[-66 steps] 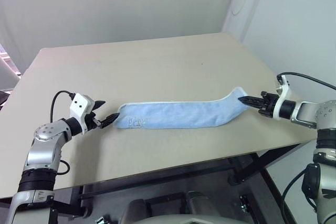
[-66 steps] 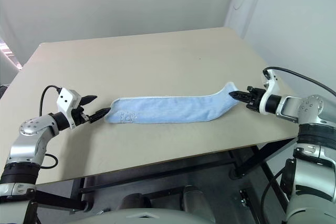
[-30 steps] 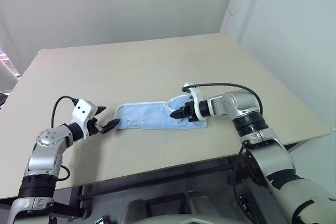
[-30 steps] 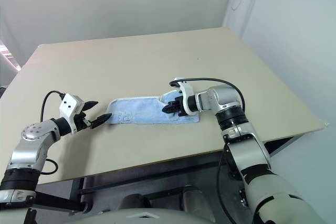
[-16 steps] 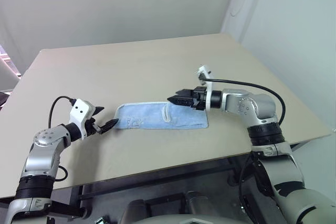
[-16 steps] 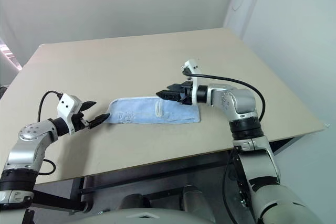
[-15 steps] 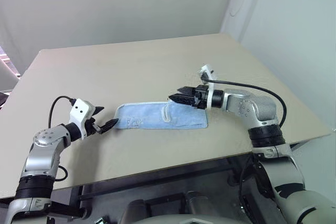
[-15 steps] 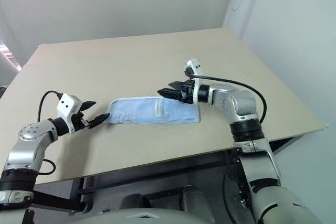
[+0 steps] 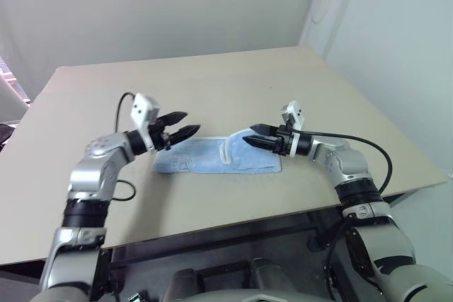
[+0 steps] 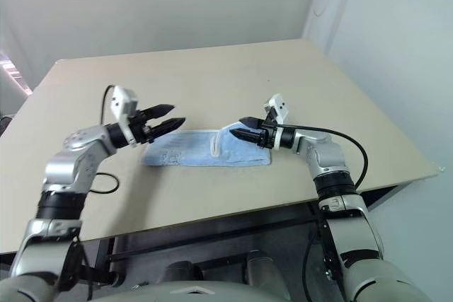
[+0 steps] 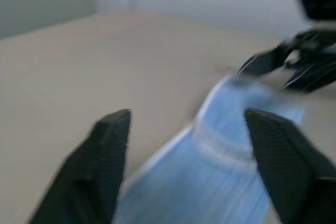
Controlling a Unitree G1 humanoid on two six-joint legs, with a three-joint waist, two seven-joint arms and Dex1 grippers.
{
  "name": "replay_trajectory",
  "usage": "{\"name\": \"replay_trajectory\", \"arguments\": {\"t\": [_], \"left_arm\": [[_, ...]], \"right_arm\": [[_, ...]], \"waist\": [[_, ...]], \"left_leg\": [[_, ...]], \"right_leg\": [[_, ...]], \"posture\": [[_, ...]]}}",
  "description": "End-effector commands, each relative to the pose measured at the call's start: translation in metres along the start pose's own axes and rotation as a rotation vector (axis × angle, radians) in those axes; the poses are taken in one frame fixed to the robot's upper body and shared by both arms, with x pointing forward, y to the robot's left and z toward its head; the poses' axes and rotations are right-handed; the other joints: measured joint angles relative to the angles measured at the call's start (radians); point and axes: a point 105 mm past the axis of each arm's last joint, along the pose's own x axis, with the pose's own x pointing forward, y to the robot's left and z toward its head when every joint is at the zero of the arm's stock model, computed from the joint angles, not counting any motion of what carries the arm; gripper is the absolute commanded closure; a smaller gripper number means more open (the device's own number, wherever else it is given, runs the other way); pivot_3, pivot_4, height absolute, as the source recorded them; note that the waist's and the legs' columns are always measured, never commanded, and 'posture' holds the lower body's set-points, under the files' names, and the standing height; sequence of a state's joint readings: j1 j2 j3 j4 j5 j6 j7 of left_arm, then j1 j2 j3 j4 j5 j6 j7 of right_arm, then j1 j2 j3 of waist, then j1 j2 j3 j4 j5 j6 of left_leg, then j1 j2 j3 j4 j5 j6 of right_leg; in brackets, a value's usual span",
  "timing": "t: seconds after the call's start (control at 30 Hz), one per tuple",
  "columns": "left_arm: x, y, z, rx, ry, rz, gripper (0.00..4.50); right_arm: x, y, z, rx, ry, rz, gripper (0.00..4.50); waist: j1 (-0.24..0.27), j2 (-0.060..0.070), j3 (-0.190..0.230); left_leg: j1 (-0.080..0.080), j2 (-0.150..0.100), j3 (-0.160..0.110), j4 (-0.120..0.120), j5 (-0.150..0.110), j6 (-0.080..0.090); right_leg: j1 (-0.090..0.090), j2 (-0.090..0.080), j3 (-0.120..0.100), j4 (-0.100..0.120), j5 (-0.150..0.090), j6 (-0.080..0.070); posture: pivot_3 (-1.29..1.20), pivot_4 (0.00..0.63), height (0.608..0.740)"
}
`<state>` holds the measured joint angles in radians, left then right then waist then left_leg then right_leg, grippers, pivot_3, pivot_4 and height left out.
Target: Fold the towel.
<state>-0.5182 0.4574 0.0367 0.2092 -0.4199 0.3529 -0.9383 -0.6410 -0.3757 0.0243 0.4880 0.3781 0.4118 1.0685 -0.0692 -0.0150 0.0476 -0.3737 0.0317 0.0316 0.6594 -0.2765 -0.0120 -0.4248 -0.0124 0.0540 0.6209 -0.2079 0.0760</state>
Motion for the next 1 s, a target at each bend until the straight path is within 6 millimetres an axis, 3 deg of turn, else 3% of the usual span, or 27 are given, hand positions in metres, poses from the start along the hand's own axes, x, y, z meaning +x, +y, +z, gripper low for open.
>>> {"name": "replay_trajectory", "arguments": {"t": [0.03, 0.2, 0.23, 0.33, 0.47, 0.63, 0.83, 1.0], "left_arm": [[0.032, -0.008, 0.001, 0.032, -0.010, -0.073, 2.56], [0.075, -0.028, -0.017, 0.061, 0.023, -0.183, 4.30], [0.081, -0.030, -0.021, 0.091, 0.037, -0.187, 4.44], [0.094, -0.046, -0.037, 0.090, 0.066, -0.258, 4.44], [0.095, -0.072, -0.081, 0.149, 0.193, -0.360, 4.44], [0.093, -0.074, -0.115, 0.024, 0.268, -0.318, 4.44], [0.095, -0.074, -0.115, -0.004, 0.246, -0.310, 4.44], [0.091, -0.070, -0.095, -0.058, 0.185, -0.371, 4.44]], "right_arm": [[-0.005, -0.002, 0.018, -0.029, -0.033, -0.012, 2.64], [0.001, -0.011, -0.003, -0.019, 0.039, -0.086, 4.43], [0.003, -0.013, -0.007, -0.022, 0.049, -0.102, 4.49], [0.012, -0.024, -0.022, -0.028, 0.093, -0.186, 4.49], [0.018, -0.028, -0.056, -0.085, 0.231, -0.252, 4.49], [0.019, -0.025, -0.075, -0.073, 0.295, -0.248, 4.49], [0.019, -0.025, -0.073, -0.063, 0.291, -0.236, 4.49], [0.020, -0.026, -0.049, -0.047, 0.201, -0.219, 4.49]], "waist": [[-0.002, 0.000, 0.000], [-0.001, 0.000, 0.000], [-0.002, 0.000, 0.000], [-0.004, 0.000, 0.000], [-0.003, 0.000, 0.000], [-0.002, 0.000, 0.000], [-0.002, 0.000, -0.001], [-0.004, 0.000, -0.001]], "left_leg": [[0.000, 0.000, 0.000, 0.000, 0.000, 0.000], [0.001, 0.000, -0.001, 0.002, 0.000, 0.000], [0.000, 0.000, -0.001, 0.002, 0.000, 0.000], [0.000, 0.000, -0.001, 0.003, 0.000, 0.000], [0.000, 0.000, -0.001, 0.003, 0.000, 0.000], [0.000, 0.000, -0.001, 0.005, 0.000, 0.000], [0.003, -0.001, -0.004, 0.006, 0.000, 0.000], [0.002, -0.001, -0.004, 0.006, 0.000, 0.000]], "right_leg": [[0.000, 0.000, 0.000, 0.000, 0.000, 0.000], [-0.001, 0.002, 0.000, 0.004, 0.000, 0.000], [-0.001, 0.002, 0.000, 0.004, -0.001, 0.000], [-0.001, 0.002, 0.001, 0.005, -0.001, 0.000], [-0.001, 0.002, 0.001, 0.006, -0.001, 0.000], [-0.002, 0.001, 0.002, 0.008, -0.001, 0.000], [0.002, 0.002, 0.001, 0.008, -0.001, 0.000], [0.001, 0.002, 0.001, 0.008, -0.001, 0.000]], "posture": [[0.00, 0.000, 0.729], [0.00, 0.000, 0.729], [0.00, 0.000, 0.729], [0.00, 0.000, 0.729], [0.00, 0.000, 0.729], [0.00, 0.000, 0.729], [0.00, 0.000, 0.729], [0.00, 0.000, 0.729]]}}
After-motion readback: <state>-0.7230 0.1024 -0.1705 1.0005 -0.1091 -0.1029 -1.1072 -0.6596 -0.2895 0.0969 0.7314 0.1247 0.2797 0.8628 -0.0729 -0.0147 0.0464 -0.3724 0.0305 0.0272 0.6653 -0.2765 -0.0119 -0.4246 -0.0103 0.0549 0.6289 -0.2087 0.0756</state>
